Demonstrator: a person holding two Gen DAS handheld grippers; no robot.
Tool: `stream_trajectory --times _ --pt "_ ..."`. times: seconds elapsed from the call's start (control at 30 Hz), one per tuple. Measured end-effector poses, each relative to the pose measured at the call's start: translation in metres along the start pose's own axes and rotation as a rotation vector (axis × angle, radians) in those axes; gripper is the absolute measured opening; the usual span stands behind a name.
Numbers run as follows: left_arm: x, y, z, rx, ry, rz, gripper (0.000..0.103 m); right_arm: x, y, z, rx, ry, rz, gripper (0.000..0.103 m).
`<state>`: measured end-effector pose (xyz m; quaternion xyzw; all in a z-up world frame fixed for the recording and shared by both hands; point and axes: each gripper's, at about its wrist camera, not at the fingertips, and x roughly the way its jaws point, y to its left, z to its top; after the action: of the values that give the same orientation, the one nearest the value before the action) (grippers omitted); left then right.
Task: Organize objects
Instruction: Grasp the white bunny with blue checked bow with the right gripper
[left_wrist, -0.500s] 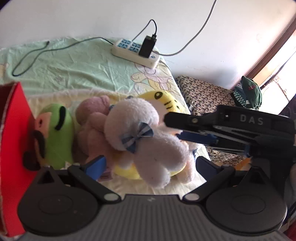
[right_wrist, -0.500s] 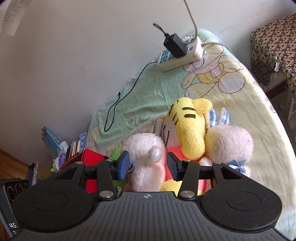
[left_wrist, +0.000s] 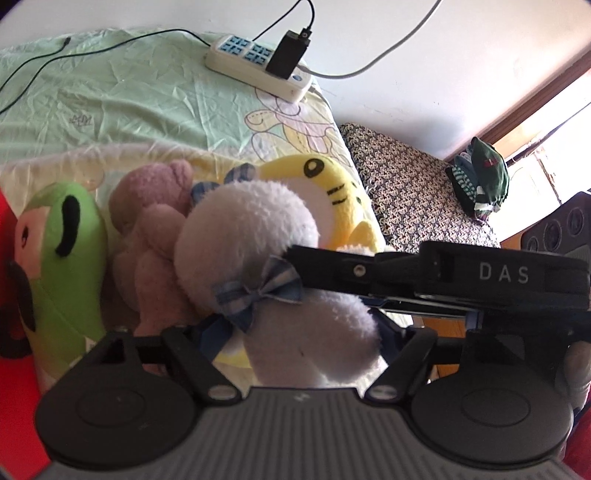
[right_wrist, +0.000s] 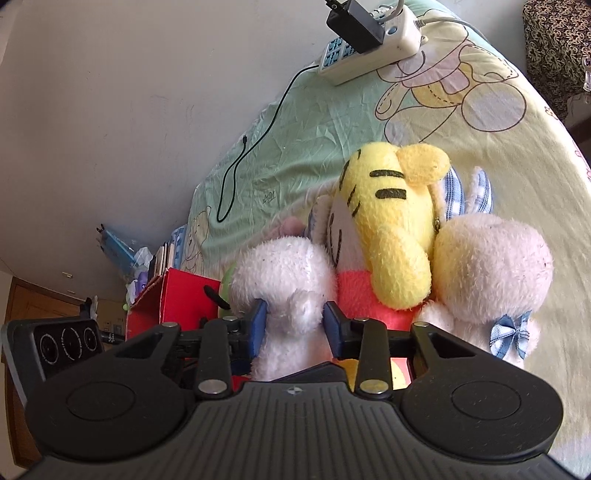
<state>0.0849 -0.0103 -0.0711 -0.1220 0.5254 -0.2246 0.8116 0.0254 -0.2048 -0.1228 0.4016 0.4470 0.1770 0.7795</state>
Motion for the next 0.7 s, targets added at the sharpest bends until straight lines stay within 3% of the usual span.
stream_trajectory --times 0.1,0.43,0.7 --pt "-0.002 -0.004 -0.001 0.029 -0.004 0.002 0.069 -0.003 0.0 0.0 0.0 -0.009 0.003 0.031" --pt "-0.041 -0.027 -0.022 0.15 -0.065 0.029 0.067 -0.026 0.018 -0.017 -0.038 -0.052 0.051 0.029" --pt "-0.091 -0.044 -0.058 0.241 -0.171 0.083 0.067 -0.045 0.04 -0.044 -0.096 -0.088 0.158 0.029"
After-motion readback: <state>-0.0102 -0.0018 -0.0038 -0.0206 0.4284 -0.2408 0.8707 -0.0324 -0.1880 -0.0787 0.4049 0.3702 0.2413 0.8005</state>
